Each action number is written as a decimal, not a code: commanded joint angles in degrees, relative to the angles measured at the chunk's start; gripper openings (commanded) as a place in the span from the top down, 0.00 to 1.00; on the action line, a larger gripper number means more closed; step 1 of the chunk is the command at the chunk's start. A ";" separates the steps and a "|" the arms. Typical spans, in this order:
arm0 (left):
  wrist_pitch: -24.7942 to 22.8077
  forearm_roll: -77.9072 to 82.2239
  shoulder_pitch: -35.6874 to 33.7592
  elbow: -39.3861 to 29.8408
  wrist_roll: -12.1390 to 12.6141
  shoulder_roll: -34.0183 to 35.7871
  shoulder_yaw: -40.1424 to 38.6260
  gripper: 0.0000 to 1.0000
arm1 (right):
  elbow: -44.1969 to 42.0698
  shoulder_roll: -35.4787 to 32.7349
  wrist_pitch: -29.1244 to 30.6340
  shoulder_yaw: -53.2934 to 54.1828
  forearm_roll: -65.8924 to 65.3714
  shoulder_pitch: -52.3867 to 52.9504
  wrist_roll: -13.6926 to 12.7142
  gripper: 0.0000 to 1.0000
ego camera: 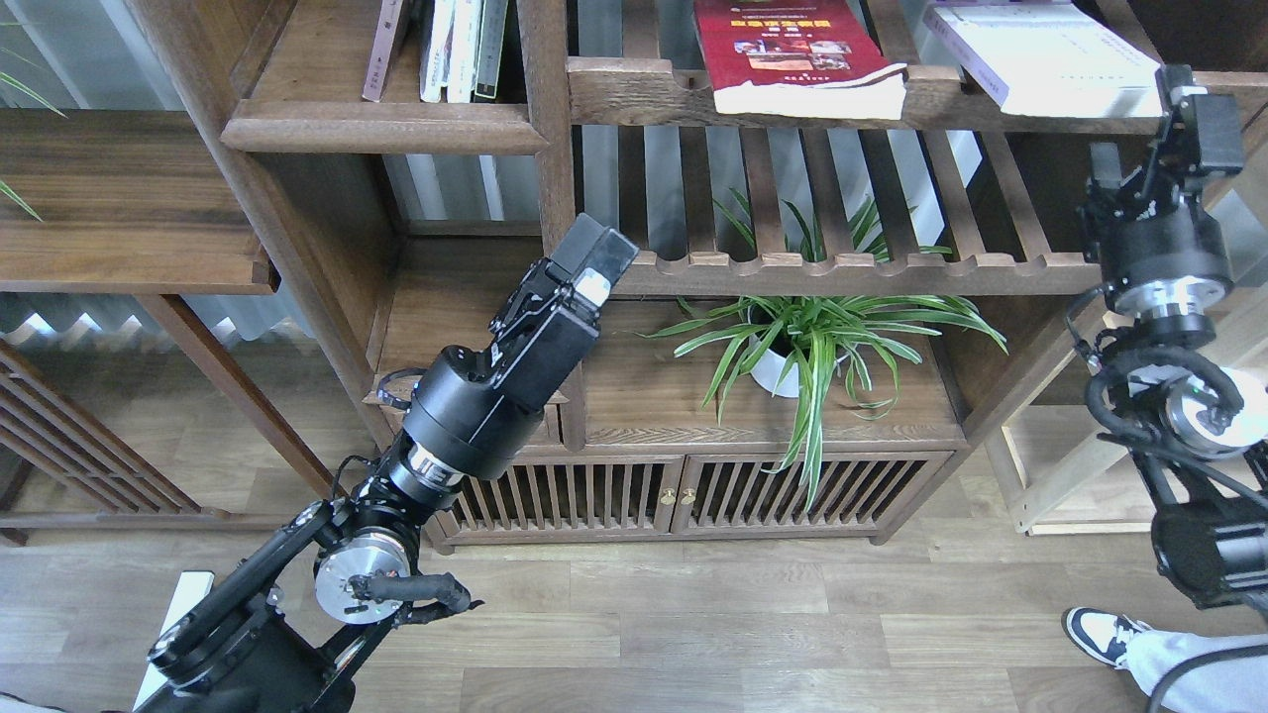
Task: Organize books on shelf
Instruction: 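Raise the right gripper toward the white book on the upper shelf, then grasp the white book's edge with the right gripper, then pull the white book out of the upper shelf with the right gripper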
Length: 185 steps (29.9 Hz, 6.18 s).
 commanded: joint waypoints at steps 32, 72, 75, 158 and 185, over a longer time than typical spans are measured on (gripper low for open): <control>0.00 0.00 0.10 0.70 0.00 0.00 -1.05 0.01 | -0.10 -0.40 -17.76 0.37 1.06 7.75 -4.59 0.08; 0.00 0.00 -0.17 0.62 0.00 0.00 -1.76 0.01 | -0.98 -0.49 -24.44 1.69 0.97 11.79 -5.03 0.50; 0.00 0.00 -0.17 0.62 0.00 0.00 -1.84 0.01 | -1.07 -0.31 -24.09 1.96 0.97 11.79 -5.03 0.54; 0.00 -2.11 -3.77 5.01 0.09 0.00 -2.63 0.01 | 0.60 4.26 19.12 3.45 0.88 -7.19 -4.68 0.97; 0.00 -2.11 -3.95 6.33 0.09 0.00 -1.58 0.01 | 1.22 4.17 19.12 3.45 0.62 -13.70 -4.77 0.98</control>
